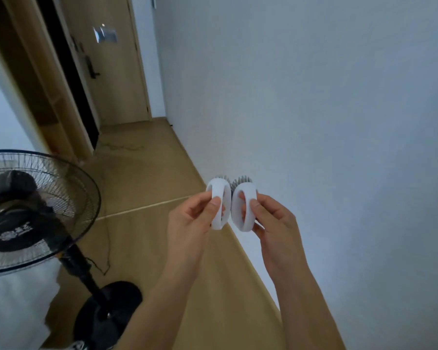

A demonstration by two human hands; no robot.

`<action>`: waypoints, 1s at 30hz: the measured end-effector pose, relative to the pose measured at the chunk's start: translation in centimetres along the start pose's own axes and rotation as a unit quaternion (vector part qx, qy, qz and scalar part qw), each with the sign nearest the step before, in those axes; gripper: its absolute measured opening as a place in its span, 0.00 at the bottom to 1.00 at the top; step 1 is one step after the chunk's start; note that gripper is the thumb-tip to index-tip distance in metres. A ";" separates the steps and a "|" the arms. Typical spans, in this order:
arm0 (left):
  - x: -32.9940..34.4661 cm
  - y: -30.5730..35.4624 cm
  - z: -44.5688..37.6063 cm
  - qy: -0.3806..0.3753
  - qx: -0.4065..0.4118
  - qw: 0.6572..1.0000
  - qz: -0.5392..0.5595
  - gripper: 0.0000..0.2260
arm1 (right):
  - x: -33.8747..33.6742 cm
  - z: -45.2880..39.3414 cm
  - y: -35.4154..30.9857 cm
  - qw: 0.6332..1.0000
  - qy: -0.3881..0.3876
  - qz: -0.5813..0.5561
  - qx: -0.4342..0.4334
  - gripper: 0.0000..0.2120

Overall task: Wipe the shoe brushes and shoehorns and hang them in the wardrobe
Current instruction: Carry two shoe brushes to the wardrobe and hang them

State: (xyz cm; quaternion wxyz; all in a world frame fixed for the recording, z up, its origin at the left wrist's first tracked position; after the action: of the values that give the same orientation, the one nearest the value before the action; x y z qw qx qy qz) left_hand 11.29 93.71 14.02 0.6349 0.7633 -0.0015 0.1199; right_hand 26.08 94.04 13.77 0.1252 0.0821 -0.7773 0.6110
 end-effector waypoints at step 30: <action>-1.0 -8.3 -57.3 0.050 0.003 0.998 0.030 0.08 | 11.8 -55.8 16.0 0.998 -0.063 -0.004 -0.007 0.11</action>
State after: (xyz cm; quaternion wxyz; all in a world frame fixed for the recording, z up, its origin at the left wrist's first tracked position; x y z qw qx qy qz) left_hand 1.19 150.73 15.24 0.6276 0.7581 0.0072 0.1771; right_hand 15.61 152.29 14.75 0.0790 0.1225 -0.7875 0.5989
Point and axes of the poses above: each hand's wrist, its own z-axis away from the middle knuckle, its own x-axis out of the palm, y = z × x, the point moved 1 cm from there along -z, towards the middle knuckle, and after that the axes turned 5 degrees about -x, right-handed, at the moved point
